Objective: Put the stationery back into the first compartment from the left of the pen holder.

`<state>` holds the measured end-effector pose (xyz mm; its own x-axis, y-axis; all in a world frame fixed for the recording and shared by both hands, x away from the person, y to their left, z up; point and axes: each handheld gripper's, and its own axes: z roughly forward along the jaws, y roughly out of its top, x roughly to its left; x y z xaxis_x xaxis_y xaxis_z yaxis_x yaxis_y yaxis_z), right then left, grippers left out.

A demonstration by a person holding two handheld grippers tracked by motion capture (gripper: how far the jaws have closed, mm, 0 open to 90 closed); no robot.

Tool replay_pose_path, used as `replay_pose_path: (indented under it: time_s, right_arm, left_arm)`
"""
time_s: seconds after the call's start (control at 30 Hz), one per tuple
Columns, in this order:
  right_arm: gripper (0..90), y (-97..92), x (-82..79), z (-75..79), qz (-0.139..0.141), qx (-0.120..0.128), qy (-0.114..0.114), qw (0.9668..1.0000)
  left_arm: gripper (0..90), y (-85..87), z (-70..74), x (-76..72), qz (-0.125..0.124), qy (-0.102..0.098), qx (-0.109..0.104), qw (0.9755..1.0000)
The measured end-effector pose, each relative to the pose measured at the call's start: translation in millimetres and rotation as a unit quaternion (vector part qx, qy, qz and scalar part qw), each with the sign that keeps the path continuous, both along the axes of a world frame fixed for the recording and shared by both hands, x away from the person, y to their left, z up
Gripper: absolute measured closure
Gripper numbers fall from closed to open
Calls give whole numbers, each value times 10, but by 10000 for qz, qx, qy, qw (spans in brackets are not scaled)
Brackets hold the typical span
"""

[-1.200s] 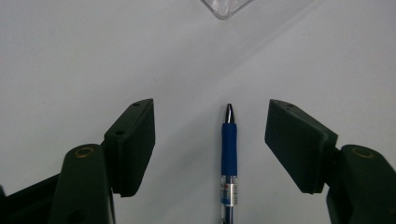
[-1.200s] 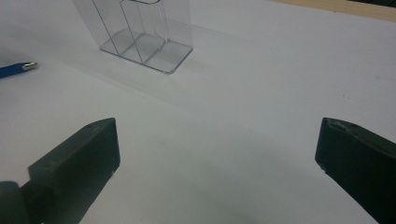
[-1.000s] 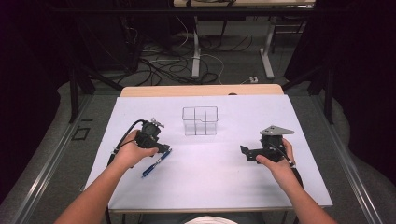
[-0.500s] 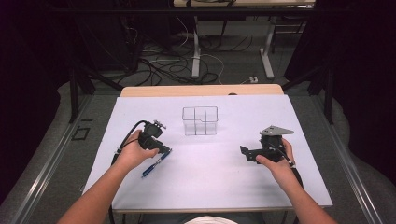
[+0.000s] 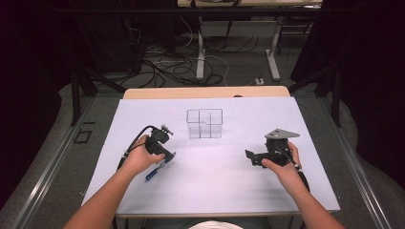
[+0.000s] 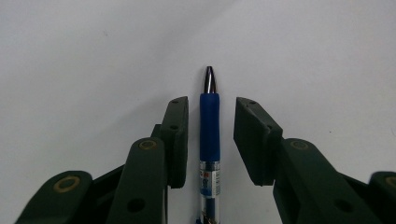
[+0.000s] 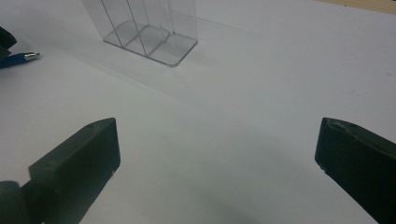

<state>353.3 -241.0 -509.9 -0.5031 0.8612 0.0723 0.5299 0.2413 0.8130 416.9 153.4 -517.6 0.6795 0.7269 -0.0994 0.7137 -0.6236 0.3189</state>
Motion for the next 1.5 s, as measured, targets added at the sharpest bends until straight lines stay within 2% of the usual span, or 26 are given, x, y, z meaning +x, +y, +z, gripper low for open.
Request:
replay_pose_path:
  time_s: [0.33, 0.57, 0.83, 1.3, 1.5]
  right_arm:
    - [0, -1, 1, -11, 18, -33, 11, 10000]
    - [0, -3, 2, -14, 39, -59, 1, 10000]
    - [0, 0, 2, -21, 24, -40, 52, 10000]
    - [0, 2, 0, -30, 55, -76, 48, 9999]
    - [0, 8, -1, -32, 66, -64, 63, 9999]
  left_arm:
    - [690, -8, -59, 13, 23, 115, 148, 9998]
    - [720, -13, -67, 19, 12, 137, 120, 9998]
    - [755, -53, -94, 18, 17, 209, 228, 9995]
    - [795, -73, -92, 10, -92, 128, 339, 9993]
    - [798, -70, -96, 14, -106, 117, 292, 9994]
